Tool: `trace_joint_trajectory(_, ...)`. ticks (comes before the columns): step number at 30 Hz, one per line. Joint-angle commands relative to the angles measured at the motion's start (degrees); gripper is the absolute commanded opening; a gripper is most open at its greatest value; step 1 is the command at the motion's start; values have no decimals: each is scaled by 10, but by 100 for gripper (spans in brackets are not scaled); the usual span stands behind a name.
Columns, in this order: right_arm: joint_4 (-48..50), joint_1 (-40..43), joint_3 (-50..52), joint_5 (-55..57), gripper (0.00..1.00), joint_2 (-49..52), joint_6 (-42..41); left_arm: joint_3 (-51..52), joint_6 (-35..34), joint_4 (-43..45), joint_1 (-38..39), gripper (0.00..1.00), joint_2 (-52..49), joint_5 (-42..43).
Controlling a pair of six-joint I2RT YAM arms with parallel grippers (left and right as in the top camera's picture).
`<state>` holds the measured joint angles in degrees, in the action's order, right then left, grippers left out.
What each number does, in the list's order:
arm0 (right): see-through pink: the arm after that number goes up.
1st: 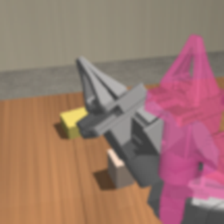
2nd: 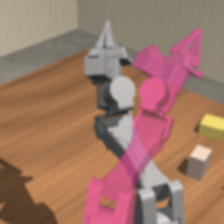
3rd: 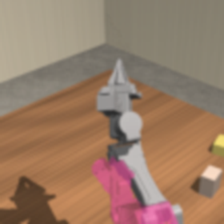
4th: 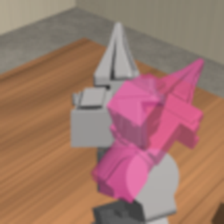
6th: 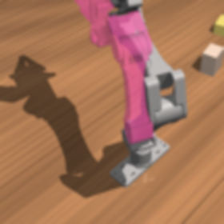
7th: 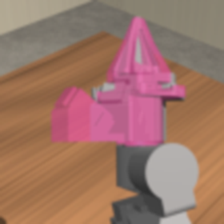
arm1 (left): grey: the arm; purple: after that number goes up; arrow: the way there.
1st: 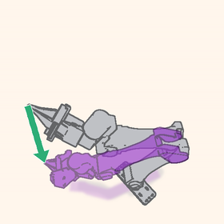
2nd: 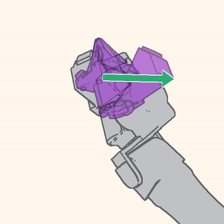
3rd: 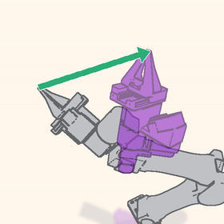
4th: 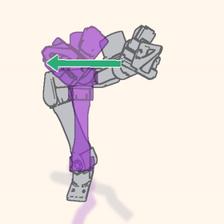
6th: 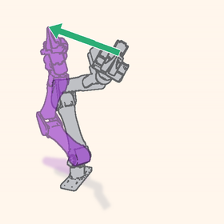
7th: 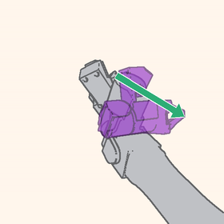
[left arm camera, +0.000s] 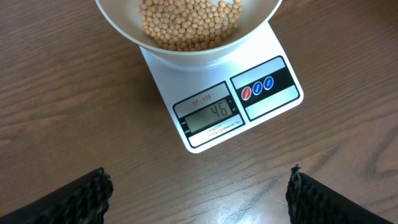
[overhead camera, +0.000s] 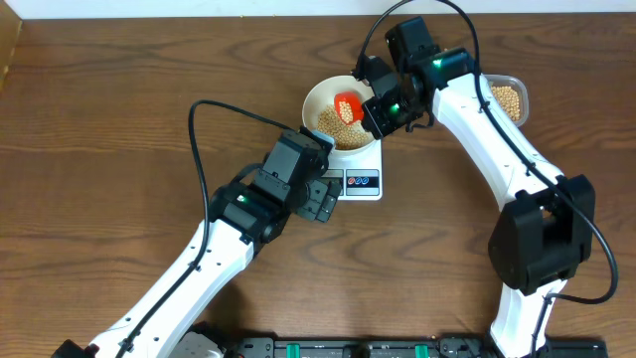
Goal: Scoop item into bowl and weigh 50g on scale
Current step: 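Shake the tilted red scoop over the bowl to drop more soybeans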
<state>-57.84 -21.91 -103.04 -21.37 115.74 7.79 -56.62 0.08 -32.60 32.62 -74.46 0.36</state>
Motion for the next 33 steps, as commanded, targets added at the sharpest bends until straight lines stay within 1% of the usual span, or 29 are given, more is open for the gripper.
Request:
trace_joint_trajectory(1,4,10,-13,-52,1,-22,2,1,8,1,-2,92,5,5)
trace_joint_trajectory(7,6,48,-13,-139,1,-22,-1,1,8,1,-2,92,5,5)
trace_joint_trajectory(13,4,68,-13,-144,1,-22,0,1,8,1,-2,92,5,5)
trace_joint_trajectory(19,4,55,-13,-128,1,-22,9,1,7,1,-2,92,5,5)
trace_joint_trajectory(25,3,19,-13,-52,1,-22,9,1,8,1,-2,92,5,5)
trace_joint_trajectory(33,3,17,-13,-36,1,-22,9,1,8,1,-2,92,5,5)
